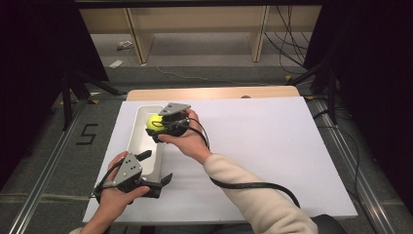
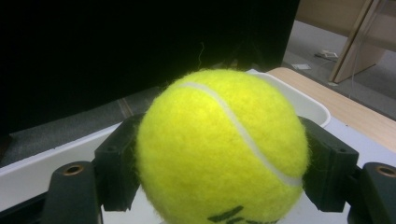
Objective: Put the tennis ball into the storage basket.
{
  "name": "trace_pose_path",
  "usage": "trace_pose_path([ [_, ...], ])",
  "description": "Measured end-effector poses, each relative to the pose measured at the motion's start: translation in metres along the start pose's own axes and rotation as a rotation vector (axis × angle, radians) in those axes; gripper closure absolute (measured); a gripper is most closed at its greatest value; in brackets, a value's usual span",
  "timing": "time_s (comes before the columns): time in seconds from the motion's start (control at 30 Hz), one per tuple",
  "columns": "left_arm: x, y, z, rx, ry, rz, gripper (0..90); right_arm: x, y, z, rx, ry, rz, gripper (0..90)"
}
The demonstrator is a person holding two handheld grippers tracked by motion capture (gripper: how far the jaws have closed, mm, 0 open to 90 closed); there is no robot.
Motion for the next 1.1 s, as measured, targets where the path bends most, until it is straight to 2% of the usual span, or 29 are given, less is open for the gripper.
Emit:
trace_pose_path([
  [1.1,0.0004,-0.0001,0.0,-0.001,-0.005,-0.003,0.0,-0.0045,0.0038,-0.0102,-0.008,0.011,0.003,26.6],
])
Point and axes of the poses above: each handheld gripper's, and its own axes: z roughly backward along the jaws, y roughly out of its top, x roughly to its right, the point moved 6 cm from there along -z, roughly forward along the jaws, and after that the axes turned 7 degrees about -y, right-handed, at the moved point
